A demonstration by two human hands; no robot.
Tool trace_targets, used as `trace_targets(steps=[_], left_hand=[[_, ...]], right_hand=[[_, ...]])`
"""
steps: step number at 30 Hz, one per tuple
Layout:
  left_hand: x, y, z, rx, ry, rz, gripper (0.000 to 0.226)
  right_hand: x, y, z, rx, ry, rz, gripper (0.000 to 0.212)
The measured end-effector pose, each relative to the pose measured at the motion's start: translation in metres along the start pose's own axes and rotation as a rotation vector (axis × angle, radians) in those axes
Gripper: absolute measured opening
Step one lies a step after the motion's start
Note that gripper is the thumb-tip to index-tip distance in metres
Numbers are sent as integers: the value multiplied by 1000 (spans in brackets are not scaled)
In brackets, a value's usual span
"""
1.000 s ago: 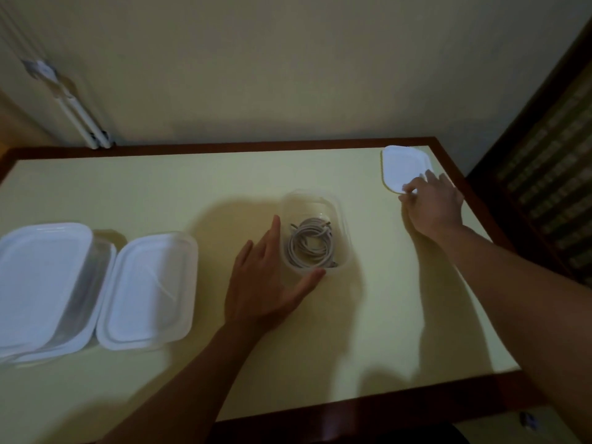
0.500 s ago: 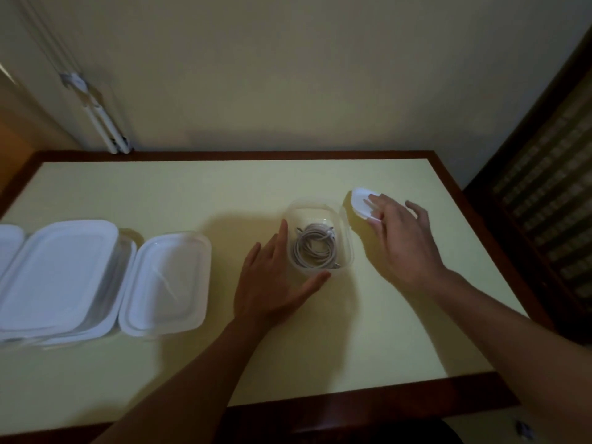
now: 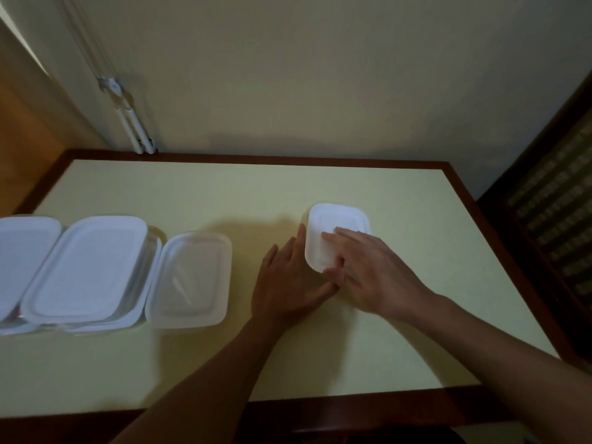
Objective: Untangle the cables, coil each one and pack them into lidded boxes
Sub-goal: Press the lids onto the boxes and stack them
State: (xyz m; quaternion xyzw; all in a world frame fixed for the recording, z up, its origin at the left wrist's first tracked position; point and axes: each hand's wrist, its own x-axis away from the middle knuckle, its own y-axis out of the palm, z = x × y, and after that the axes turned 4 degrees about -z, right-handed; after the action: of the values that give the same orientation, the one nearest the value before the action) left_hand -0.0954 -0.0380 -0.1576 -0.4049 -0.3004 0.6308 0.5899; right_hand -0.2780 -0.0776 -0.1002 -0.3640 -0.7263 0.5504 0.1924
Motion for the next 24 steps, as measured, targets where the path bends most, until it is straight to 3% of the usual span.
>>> trace_targets(steps=[4, 8, 17, 24], left_hand=[[0, -3, 3, 41, -2, 22, 110], [0, -1, 0, 19, -5, 27, 109], [2, -3, -1, 107, 4, 2, 105], [3, -2, -3, 217, -52, -30, 74]], right_hand=[[-19, -6, 4, -6, 139, 82, 47], [-40, 7, 14, 66, 353, -111, 64], [-48, 13, 24, 185, 365, -272, 73], [-50, 14, 26, 172, 385, -304, 72]])
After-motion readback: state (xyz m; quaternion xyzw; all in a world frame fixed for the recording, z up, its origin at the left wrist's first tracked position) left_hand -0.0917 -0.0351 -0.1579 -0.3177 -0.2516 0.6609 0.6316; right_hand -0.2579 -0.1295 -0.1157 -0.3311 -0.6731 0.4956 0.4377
